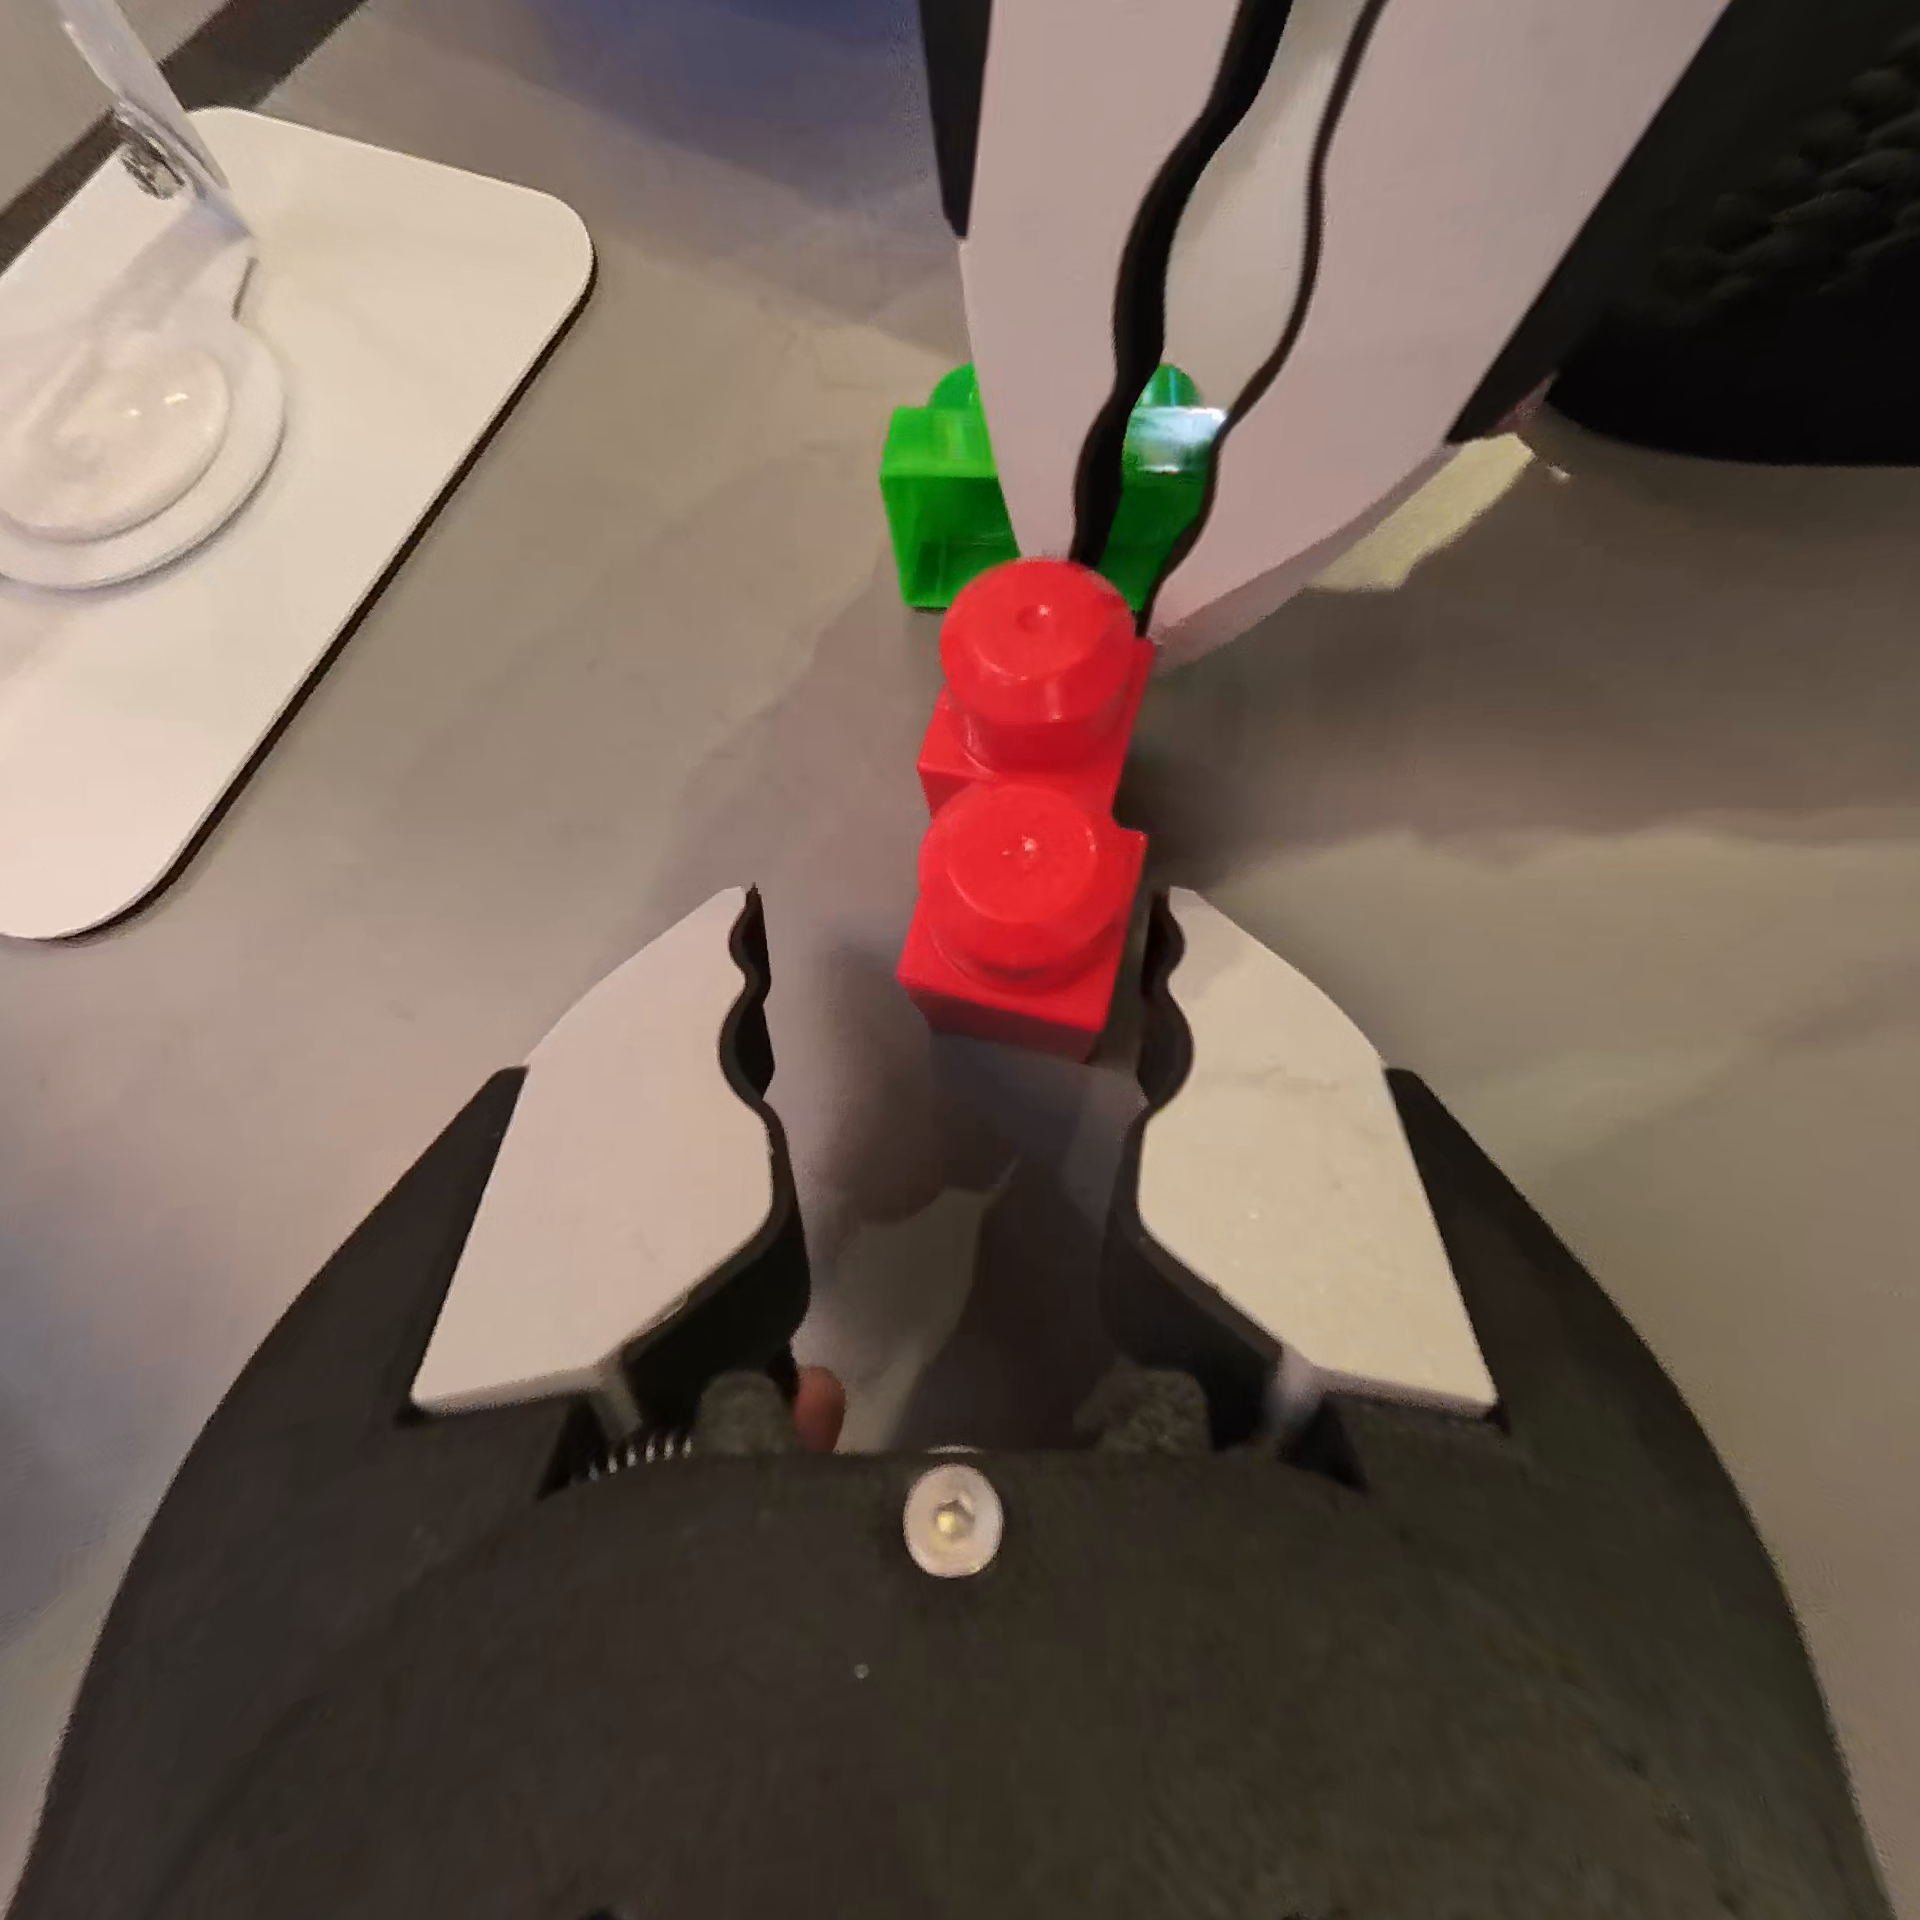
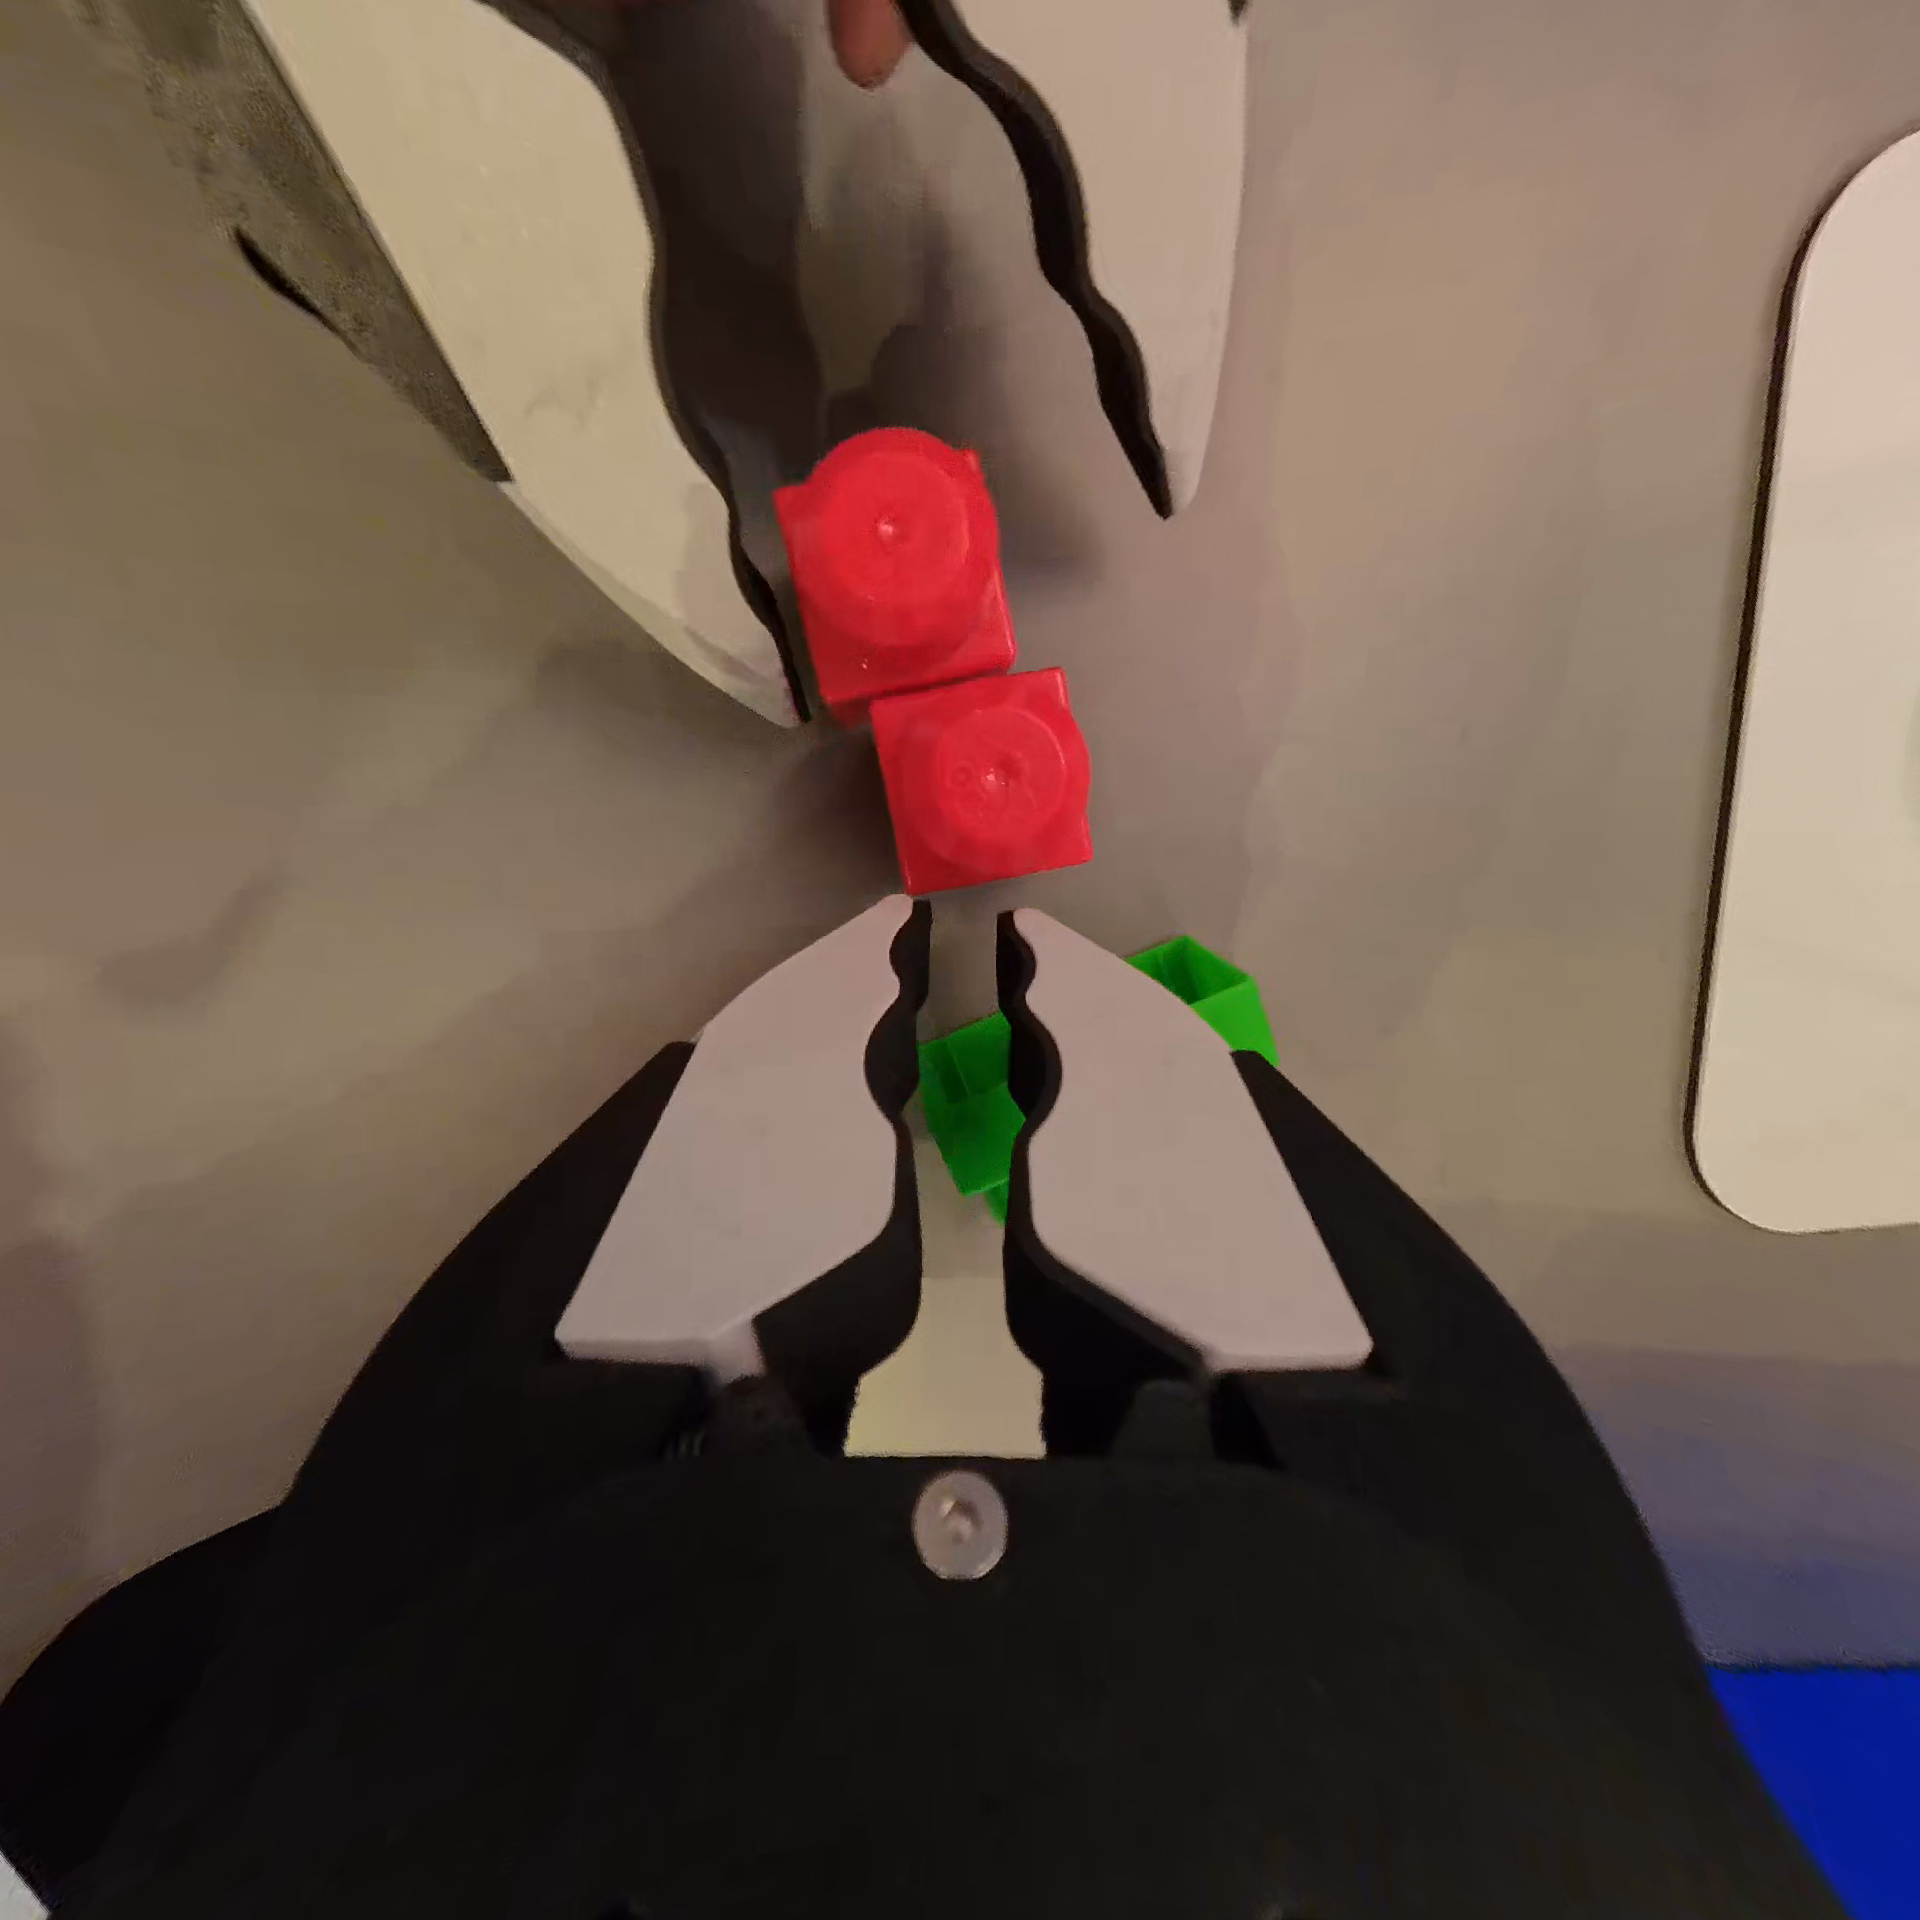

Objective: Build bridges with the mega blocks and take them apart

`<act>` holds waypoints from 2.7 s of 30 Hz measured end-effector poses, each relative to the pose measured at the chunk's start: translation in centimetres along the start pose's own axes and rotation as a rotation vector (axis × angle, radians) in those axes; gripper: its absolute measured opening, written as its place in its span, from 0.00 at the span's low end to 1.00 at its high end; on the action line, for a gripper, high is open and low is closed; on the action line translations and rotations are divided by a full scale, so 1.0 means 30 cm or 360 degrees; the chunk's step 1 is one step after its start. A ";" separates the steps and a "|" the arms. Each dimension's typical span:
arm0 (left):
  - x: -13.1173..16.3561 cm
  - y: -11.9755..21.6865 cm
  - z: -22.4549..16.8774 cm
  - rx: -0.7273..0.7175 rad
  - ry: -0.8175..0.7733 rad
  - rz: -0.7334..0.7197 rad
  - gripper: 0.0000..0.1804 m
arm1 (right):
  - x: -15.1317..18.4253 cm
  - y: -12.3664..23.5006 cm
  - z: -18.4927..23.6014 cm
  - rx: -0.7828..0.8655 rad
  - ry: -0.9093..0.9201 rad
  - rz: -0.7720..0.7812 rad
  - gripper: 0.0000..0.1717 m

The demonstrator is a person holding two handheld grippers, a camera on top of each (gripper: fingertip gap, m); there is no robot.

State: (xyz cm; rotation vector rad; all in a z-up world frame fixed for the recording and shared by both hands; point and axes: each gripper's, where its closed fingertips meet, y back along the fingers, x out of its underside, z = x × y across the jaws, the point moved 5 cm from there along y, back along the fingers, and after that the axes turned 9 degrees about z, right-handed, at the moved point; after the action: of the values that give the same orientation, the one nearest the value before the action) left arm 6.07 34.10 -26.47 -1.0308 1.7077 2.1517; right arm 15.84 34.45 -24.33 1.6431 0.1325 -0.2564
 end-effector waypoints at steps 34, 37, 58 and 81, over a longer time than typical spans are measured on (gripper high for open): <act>0.019 0.051 -0.018 -0.0017 0.0409 0.0023 0.49 | 0.054 0.042 0.028 0.0158 -0.0444 -0.0248 0.06; 0.032 0.031 -0.083 -0.0079 0.0462 0.0054 0.45 | 0.049 -0.005 0.038 0.0176 -0.0513 -0.0181 0.04; -0.020 -0.025 -0.061 -0.0062 0.0532 0.0060 0.47 | -0.007 -0.032 0.057 0.0146 -0.0524 -0.0223 0.00; -0.012 -0.039 -0.086 -0.0059 0.0560 0.0124 0.58 | -0.012 -0.043 0.019 0.0232 -0.0447 -0.0201 0.00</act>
State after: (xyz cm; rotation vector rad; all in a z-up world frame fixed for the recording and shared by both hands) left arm 8.00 32.19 -27.37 -1.4480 1.8871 2.1553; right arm 15.13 34.01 -25.53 1.7269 0.0039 -0.6020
